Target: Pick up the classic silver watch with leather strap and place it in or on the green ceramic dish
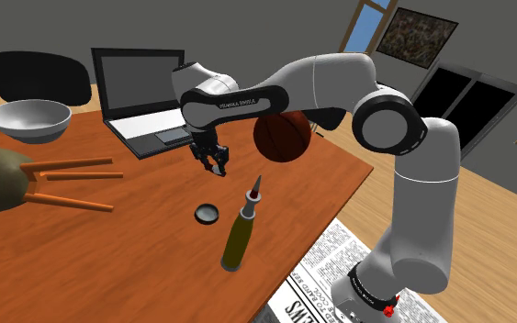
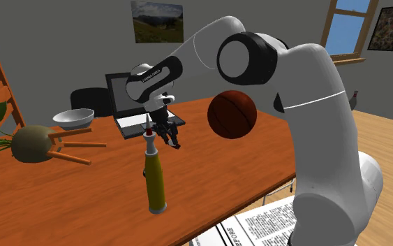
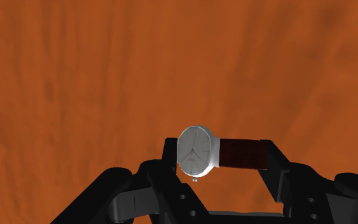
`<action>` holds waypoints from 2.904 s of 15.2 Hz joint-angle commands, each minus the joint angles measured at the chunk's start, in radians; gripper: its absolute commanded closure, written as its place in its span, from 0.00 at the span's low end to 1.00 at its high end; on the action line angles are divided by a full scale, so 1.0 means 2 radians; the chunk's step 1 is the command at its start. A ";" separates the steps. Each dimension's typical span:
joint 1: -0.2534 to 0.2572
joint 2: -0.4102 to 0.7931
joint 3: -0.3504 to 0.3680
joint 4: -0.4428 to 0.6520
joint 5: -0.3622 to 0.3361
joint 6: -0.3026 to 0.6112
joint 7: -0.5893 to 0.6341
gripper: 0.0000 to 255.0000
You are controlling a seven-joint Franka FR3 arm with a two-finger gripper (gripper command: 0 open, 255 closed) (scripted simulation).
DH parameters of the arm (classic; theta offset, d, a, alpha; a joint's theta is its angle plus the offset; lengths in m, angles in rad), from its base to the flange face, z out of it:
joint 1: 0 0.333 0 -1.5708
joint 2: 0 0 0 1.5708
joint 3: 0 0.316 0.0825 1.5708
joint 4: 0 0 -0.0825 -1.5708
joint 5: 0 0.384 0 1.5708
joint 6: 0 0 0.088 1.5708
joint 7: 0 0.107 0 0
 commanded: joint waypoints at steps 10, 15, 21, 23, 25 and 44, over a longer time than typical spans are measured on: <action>0.001 -0.018 0.001 0.034 0.004 -0.050 -0.009 1.00; 0.002 -0.024 0.002 0.058 0.005 -0.080 -0.014 1.00; 0.008 -0.038 0.006 0.065 0.008 -0.103 -0.008 1.00; 0.018 -0.057 0.013 0.038 0.015 -0.097 0.010 1.00; 0.028 -0.075 0.021 0.014 0.021 -0.093 0.029 1.00; 0.080 -0.115 0.060 -0.106 0.051 -0.023 0.128 1.00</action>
